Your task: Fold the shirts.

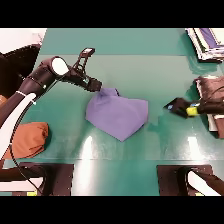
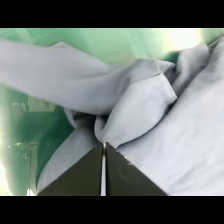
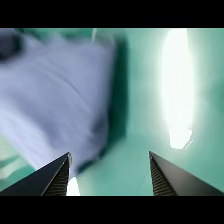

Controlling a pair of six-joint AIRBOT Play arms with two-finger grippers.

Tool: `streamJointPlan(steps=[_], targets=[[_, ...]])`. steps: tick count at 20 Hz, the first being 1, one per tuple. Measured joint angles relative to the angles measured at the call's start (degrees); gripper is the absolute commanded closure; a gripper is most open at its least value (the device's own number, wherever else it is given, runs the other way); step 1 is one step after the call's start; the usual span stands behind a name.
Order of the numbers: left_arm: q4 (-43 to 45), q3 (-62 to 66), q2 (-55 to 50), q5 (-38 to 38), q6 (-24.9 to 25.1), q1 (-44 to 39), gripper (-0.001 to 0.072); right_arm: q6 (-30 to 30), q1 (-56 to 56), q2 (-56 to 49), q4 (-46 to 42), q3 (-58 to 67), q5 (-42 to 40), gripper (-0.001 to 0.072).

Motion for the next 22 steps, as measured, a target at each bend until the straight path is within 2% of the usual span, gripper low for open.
streamJointPlan(steps=[3,4,5,7,8,11,14,18,22], targets=[[0.0,0.2,0.2,-0.3,-0.1,0.3,0.0684,-3.4,4.2,-6.1,6.5,-3.1,-4.1,0.0163],[0.0,0.2,0.2,-0.4,-0.1,0.3,0.0684,-4.2,5.9,-8.2,8.3,-2.8,-5.5,0.0191],[-0.1,0.2,0.3,-0.5,-0.1,0.4,0.0684,-4.9,7.8,-10.5,9.6,-1.8,-6.8,0.0321],[-0.1,0.2,0.3,-0.9,-0.1,0.5,0.0685,-6.0,11.3,-14.9,11.3,1.2,-9.2,0.0629],[-0.1,0.2,0.3,-1.2,-0.2,0.5,0.0685,-6.6,12.7,-16.7,11.7,2.9,-10.0,0.0695],[1.0,0.3,1.9,-1.5,-1.8,0.4,0.0685,-8.5,15.5,-19.7,12.4,9.1,-11.9,0.0695],[5.7,1.4,7.9,-0.5,-4.5,0.5,0.0685,-9.3,15.2,-16.5,12.6,15.6,-11.8,0.0696],[11.7,7.0,20.7,0.2,-6.6,0.5,0.0685,-9.0,11.3,-4.5,10.7,25.1,-8.3,0.0696],[12.7,14.2,31.5,0.3,-7.3,0.4,0.0686,-5.7,7.3,8.3,7.6,34.9,-3.7,0.0697]])
